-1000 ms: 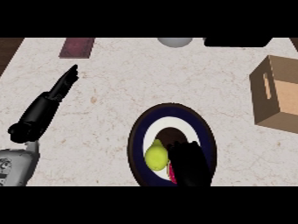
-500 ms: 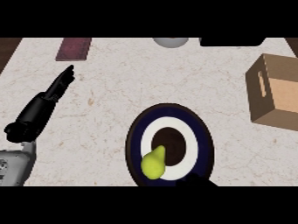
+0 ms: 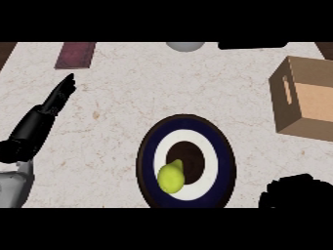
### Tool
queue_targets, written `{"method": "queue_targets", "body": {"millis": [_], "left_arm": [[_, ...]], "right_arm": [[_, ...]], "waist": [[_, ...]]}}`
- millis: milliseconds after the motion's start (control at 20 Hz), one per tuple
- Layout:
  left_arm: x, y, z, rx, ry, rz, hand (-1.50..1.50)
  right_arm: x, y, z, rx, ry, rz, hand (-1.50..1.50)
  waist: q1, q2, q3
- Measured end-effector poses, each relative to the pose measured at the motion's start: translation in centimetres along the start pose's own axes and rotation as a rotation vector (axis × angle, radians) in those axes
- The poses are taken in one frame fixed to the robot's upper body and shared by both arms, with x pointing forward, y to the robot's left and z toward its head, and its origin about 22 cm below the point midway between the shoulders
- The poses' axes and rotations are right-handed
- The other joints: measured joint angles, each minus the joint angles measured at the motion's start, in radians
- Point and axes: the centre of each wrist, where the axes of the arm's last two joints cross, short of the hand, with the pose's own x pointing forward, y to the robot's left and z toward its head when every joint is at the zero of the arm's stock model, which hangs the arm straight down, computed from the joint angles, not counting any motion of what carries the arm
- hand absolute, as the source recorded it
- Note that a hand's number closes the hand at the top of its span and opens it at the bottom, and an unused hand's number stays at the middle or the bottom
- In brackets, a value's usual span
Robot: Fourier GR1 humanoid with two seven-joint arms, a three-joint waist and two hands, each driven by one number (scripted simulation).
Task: Pick the cupcake from the plate and place it in the cardboard box
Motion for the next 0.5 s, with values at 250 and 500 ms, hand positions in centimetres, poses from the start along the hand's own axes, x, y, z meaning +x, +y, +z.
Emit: {"method": "queue_targets", "body": {"millis": [250, 500], "left_arm": [[0.4, -0.6, 0.2, -0.013, -0.008, -0.002, 0.0], [0.8, -1.5, -0.5, -0.033, -0.017, 0.001, 0.0]], "right_arm": [[-4.9, -4.1, 1.5, -0.139, 0.183, -0.05, 1.5], [-11.1, -9.2, 4.1, -0.214, 0.314, -0.087, 1.5]], "waist": [[0.016, 0.001, -0.001], [0.031, 0.003, -0.003]]}}
